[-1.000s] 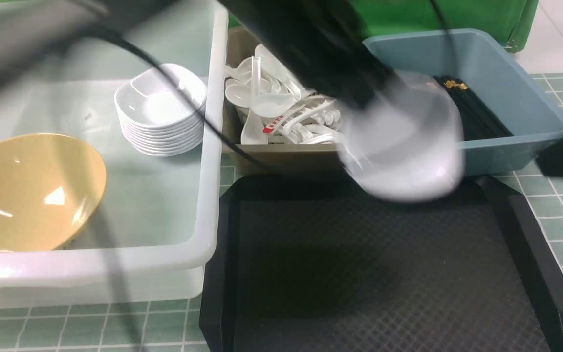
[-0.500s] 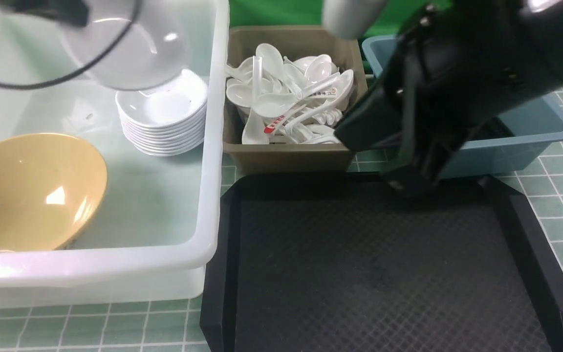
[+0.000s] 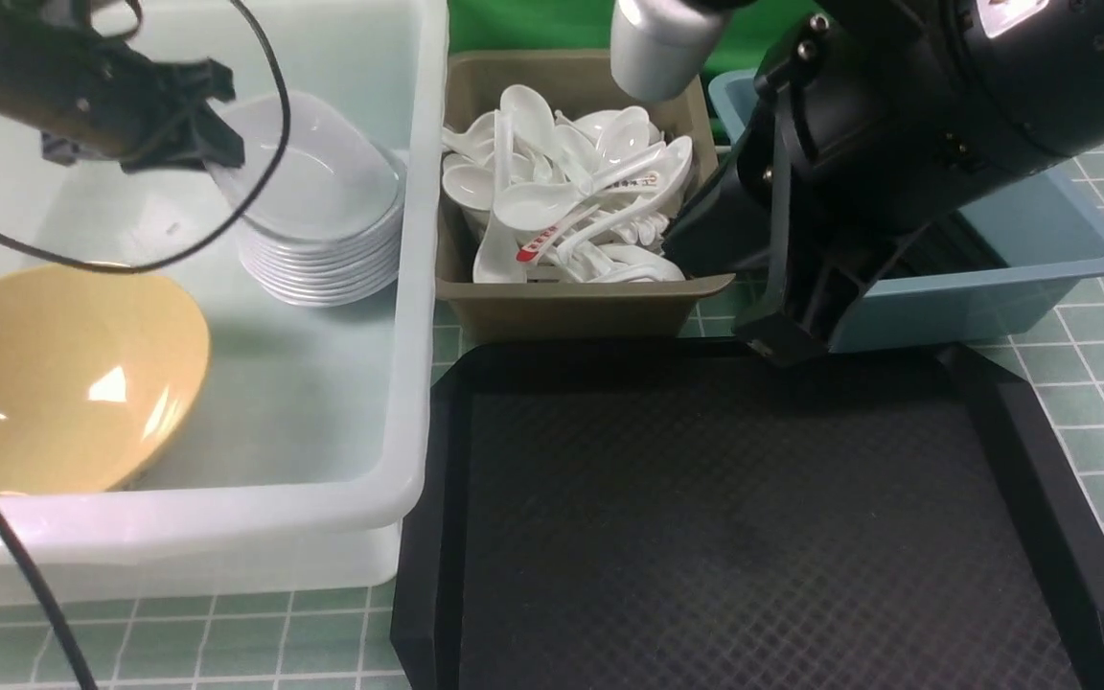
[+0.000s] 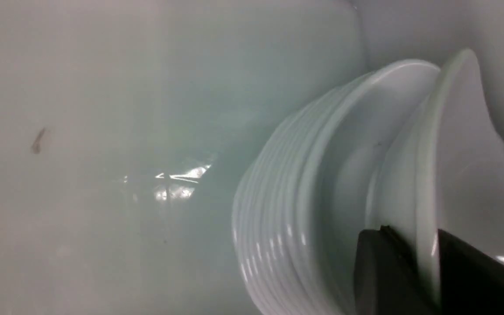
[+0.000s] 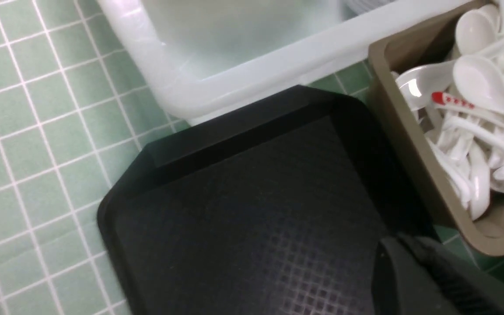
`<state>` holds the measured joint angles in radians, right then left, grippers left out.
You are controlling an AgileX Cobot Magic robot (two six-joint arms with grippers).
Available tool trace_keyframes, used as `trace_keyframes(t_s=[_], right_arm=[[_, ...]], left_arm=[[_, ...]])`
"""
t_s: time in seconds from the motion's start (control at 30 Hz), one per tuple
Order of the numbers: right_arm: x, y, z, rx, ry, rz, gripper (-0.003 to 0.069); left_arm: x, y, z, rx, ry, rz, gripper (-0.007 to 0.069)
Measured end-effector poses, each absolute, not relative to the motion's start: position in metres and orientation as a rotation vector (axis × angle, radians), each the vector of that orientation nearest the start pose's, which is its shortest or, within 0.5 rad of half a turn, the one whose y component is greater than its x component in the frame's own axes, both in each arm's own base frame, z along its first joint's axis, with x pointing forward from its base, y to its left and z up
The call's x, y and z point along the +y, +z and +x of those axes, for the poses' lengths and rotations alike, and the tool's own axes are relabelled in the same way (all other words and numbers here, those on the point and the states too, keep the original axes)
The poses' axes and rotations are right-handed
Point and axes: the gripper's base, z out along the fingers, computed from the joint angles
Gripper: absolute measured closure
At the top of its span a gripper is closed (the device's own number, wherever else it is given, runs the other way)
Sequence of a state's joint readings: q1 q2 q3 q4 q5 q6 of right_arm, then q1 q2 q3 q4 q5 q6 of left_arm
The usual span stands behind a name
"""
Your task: On blue table put chopsticks spoon bowls plates into blue grey white boxes.
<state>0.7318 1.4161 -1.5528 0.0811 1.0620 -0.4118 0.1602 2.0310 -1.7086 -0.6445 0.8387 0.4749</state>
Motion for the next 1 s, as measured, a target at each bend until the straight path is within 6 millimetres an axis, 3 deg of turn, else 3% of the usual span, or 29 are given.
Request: trace_keyframes(t_s=[0.07, 0.13, 0.17, 0.23, 0.27, 0.3, 0.37, 0.5, 0.57, 0.6, 0.77, 0.83, 0.87, 1.0], right_arm=[[0.202, 0.418, 0.216, 2.039, 0.245, -1.295, 0.0611], [0.202, 0.418, 0.216, 2.041, 0.243, -1.291, 0.0611], [0.202, 0.418, 0.216, 2.041, 0.241, -1.29, 0.0611], [0.201, 0.418, 0.216, 2.051, 0.238, -1.279, 0.0611], [0.201, 0.418, 0.216, 2.051, 0.236, -1.279, 0.0611], [0.201, 0.418, 0.216, 2.053, 0.233, -1.277, 0.0611], [0.2, 0.417, 0.217, 2.055, 0.225, -1.279, 0.0611], [0.199, 0.417, 0.216, 2.066, 0.218, -1.285, 0.0611], [0.199, 0.417, 0.216, 2.079, 0.222, -1.27, 0.0611], [0.199, 0.416, 0.216, 2.084, 0.224, -1.264, 0.0611], [0.198, 0.415, 0.216, 2.124, 0.233, -1.225, 0.0611], [0.196, 0.411, 0.214, 2.128, 0.234, -1.213, 0.0611], [0.194, 0.407, 0.212, 2.128, 0.24, -1.198, 0.0611], [0.181, 0.396, 0.198, 2.09, 0.262, -1.148, 0.0611]], left_arm=[[0.03, 0.248, 0.459, 2.468, -0.508, 0.027, 0.0506], [0.025, 0.241, 0.461, 2.476, -0.481, 0.108, 0.0403], [0.025, 0.241, 0.462, 2.475, -0.479, 0.111, 0.0384], [0.024, 0.249, 0.463, 2.461, -0.45, 0.169, 0.0275], [0.025, 0.251, 0.464, 2.458, -0.444, 0.176, 0.0266], [0.026, 0.261, 0.465, 2.445, -0.413, 0.212, 0.0197], [0.026, 0.274, 0.464, 2.437, -0.385, 0.255, 0.0137], [0.024, 0.317, 0.452, 2.447, -0.339, 0.339, 0.0099], [0.024, 0.342, 0.439, 2.477, -0.319, 0.321, 0.0135], [0.025, 0.345, 0.436, 2.487, -0.312, 0.325, 0.0141], [0.03, 0.4, 0.392, 2.492, -0.145, 0.248, 0.0386], [0.031, 0.414, 0.366, 2.49, -0.078, 0.247, 0.0529], [0.03, 0.418, 0.354, 2.488, -0.062, 0.248, 0.0565], [0.023, 0.427, 0.29, 2.472, -0.034, 0.245, 0.0627]])
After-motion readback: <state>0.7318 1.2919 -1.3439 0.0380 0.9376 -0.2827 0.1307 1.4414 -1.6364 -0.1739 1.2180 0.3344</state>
